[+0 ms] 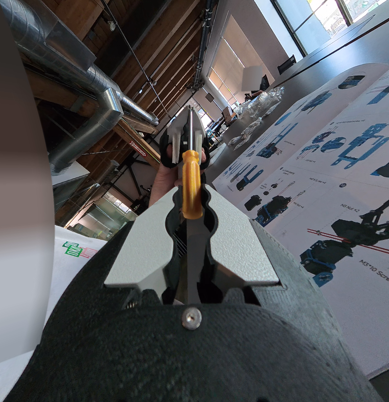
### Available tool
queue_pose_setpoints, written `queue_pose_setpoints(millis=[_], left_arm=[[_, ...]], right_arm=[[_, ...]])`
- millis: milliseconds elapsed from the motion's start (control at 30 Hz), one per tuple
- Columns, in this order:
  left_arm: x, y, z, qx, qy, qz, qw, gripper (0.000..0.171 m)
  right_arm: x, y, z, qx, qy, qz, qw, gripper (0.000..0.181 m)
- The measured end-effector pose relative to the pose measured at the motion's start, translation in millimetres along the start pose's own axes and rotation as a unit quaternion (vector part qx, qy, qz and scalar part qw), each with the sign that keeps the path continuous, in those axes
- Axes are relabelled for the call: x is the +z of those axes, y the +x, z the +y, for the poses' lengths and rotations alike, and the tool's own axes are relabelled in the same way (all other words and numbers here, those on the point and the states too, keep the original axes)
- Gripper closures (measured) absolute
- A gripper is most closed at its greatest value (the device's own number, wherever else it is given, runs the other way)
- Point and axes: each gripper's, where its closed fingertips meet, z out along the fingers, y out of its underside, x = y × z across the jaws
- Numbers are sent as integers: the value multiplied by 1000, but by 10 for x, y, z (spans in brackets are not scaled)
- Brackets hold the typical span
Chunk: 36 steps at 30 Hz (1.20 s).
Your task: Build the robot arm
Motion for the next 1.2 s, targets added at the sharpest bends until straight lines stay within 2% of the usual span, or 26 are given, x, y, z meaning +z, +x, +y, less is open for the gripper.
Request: queue_pose_setpoints(millis=[267, 500, 667, 867, 1200], left_arm=[[-93, -41, 52, -4, -37, -40, 999, 171], [-142, -133, 105, -36, -41, -62, 997, 171], [-138, -205, 114, -47, -29, -75, 996, 171], [-112, -301, 72, -40, 12, -98, 994, 171], [-66, -341, 88, -47, 28, -93, 994, 171]], right_arm=[[15, 11, 62, 16, -26, 0, 1000, 166], [6, 64, 105, -47, -57, 41, 996, 166], [-12, 99, 62, -118, -65, 87, 987, 166], [9, 122, 5, -175, -43, 138, 974, 166], [-8, 162, -42, -159, -29, 136, 978, 166]])
